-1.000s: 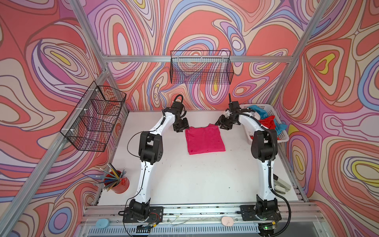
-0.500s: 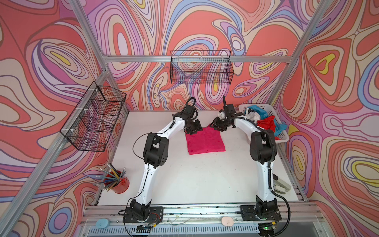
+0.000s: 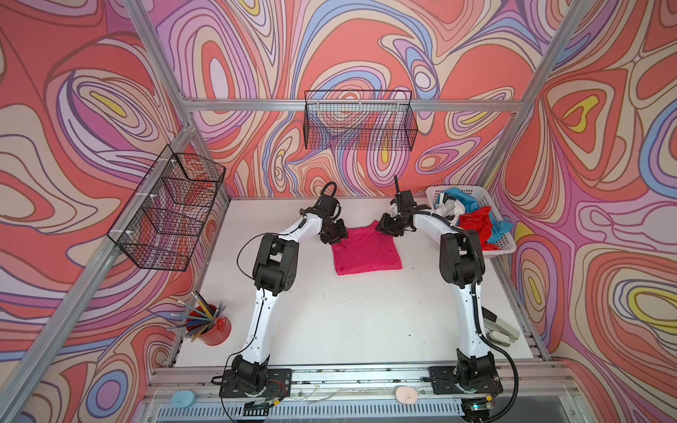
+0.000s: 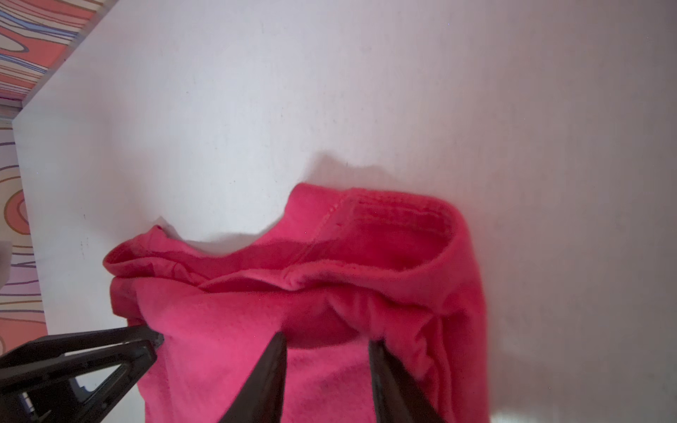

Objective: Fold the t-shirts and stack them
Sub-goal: 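Lay the folded edge down and open both grippers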

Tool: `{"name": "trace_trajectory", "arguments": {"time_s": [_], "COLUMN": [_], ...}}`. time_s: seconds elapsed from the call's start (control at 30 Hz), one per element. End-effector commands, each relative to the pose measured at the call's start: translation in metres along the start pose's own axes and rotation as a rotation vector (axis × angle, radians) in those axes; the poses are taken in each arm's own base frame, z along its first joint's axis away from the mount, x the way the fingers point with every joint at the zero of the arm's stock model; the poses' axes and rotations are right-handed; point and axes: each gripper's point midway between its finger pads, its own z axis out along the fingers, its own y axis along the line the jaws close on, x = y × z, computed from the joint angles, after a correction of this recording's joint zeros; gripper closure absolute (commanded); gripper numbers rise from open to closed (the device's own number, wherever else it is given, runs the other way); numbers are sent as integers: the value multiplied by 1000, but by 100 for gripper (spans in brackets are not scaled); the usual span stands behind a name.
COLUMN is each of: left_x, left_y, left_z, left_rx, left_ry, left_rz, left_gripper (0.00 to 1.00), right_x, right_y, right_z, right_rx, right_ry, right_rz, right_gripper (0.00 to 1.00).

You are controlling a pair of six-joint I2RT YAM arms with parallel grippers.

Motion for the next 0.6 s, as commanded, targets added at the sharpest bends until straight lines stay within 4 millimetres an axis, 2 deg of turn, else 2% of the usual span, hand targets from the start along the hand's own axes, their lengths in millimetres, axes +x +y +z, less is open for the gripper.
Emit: {"name": "trace_trajectory", "arguments": {"time_s": [0.0,0.17,0.23,0.37,0.47,0.57], "left_x": [21,20,17,6,0,2], "left_y": [60,59,54,30,6,-5], "left_z": [13,3,-4,-23,-37,-51], "left_rx": [-182,-192,-188,-108,-29,6], "left_ry": [68,54,40,-2,-21,-26], "left_rz": [-42,-17,-2,27,40,52], "left_gripper": [59,58,55,44,40,38], "right_x": [26,30,31,19,7,1], "right_y": [-39,-37,-34,-13,3,15], "right_z": [14,4,-2,-22,-41,-59], "right_rx": [125,133,132,88,73,62], "right_ry": [68,69,67,19,-16,-40], "right_rz": [33,35,32,21,6,-11], "right_gripper": [60,59,57,53,52,51]}}
